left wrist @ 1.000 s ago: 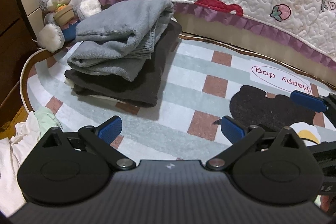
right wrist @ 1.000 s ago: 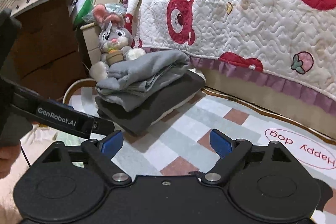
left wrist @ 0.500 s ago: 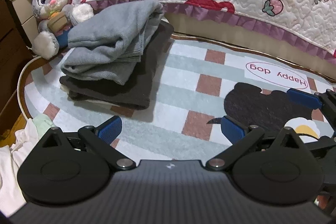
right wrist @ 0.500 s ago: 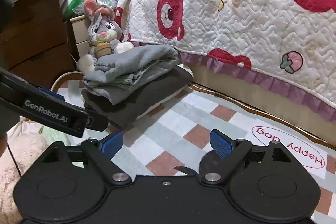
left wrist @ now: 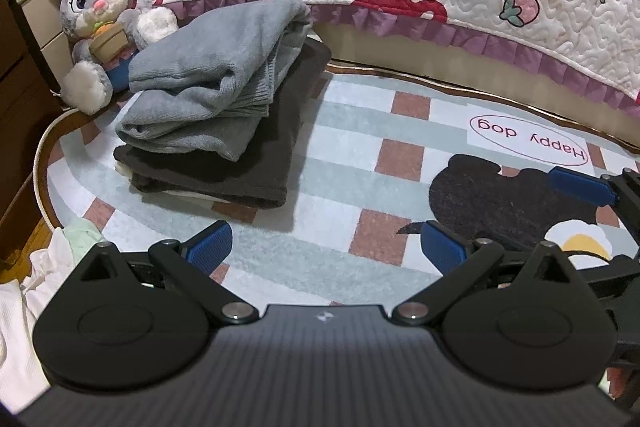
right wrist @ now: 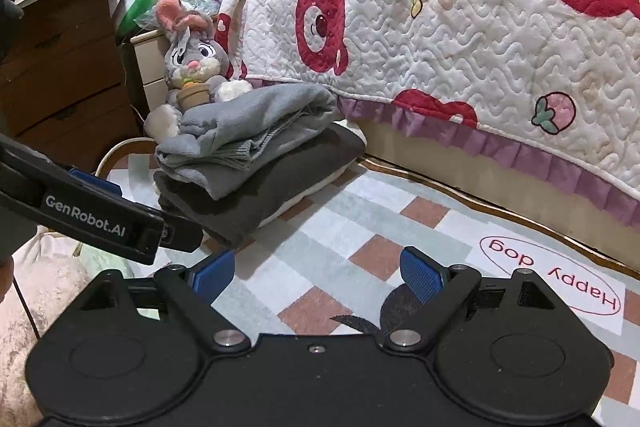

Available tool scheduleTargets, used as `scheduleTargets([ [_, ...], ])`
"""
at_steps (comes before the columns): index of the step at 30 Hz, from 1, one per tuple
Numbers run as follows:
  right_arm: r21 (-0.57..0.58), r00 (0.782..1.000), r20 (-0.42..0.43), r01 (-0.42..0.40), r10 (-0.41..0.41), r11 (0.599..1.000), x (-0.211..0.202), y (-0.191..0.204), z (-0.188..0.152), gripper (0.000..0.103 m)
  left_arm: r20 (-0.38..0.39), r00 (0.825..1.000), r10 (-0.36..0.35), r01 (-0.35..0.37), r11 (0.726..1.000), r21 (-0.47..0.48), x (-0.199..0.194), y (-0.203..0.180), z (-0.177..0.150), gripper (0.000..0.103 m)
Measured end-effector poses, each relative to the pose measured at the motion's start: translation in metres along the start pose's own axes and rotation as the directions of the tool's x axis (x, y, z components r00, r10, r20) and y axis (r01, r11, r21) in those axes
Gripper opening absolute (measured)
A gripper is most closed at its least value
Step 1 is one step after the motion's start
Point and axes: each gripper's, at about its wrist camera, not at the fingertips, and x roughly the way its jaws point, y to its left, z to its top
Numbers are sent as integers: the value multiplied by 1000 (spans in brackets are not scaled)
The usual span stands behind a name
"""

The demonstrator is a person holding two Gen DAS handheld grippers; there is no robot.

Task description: Fold clothes

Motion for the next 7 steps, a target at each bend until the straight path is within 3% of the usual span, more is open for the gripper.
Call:
scheduleTargets([
  [7, -18, 1000, -20, -2, 1, 1000, 0, 2, -1, 92, -9, 1000, 2, -2, 1000, 0, 2, 1, -1, 102],
])
